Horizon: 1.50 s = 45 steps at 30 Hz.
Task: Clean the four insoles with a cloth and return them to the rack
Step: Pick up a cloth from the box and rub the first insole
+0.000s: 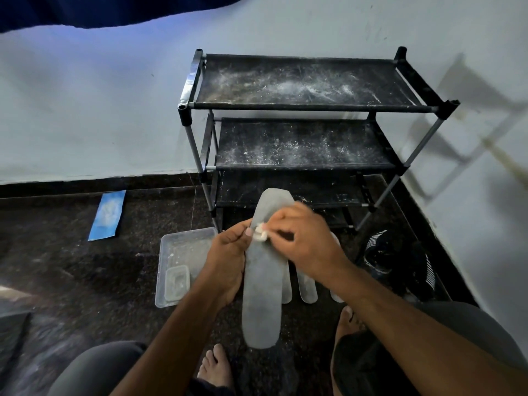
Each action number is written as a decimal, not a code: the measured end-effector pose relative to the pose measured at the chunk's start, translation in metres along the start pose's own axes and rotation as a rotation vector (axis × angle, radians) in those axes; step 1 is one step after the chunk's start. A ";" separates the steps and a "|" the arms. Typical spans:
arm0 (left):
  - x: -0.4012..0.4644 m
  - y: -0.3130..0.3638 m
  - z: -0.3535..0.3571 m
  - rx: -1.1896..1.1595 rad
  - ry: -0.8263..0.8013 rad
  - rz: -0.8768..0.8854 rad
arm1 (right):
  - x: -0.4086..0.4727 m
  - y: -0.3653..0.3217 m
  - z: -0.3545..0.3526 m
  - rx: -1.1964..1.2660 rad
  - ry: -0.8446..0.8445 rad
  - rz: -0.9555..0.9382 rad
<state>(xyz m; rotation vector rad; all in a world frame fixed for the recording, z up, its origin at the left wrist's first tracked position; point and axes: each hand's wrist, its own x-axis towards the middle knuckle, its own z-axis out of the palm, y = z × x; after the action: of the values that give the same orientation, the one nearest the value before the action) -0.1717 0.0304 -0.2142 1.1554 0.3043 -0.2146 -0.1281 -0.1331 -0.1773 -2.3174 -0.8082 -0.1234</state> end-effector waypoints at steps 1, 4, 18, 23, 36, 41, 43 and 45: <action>-0.001 0.000 0.000 0.015 -0.006 0.005 | 0.003 0.006 -0.005 -0.023 0.098 0.045; -0.004 0.001 0.001 0.049 -0.032 0.027 | 0.006 0.016 -0.012 -0.187 0.241 0.169; -0.006 0.003 0.010 -0.017 -0.120 0.027 | 0.000 0.003 0.009 -0.095 0.049 0.007; -0.006 0.003 0.009 0.043 -0.127 0.042 | 0.007 0.010 -0.004 -0.103 0.231 0.066; -0.008 0.002 0.010 0.097 -0.190 0.033 | 0.009 0.016 -0.001 -0.094 0.239 0.131; -0.006 0.001 0.008 0.071 -0.149 0.025 | 0.004 0.005 0.009 -0.057 0.097 0.020; -0.007 0.003 0.010 0.078 -0.146 0.035 | 0.008 0.009 0.001 -0.095 0.189 0.065; -0.009 0.005 0.011 0.105 -0.151 0.048 | 0.010 0.016 -0.005 -0.137 0.279 0.153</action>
<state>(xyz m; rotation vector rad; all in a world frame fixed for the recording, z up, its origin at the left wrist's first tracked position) -0.1769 0.0219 -0.2031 1.2412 0.1327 -0.2767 -0.1099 -0.1403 -0.1789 -2.4088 -0.4943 -0.4356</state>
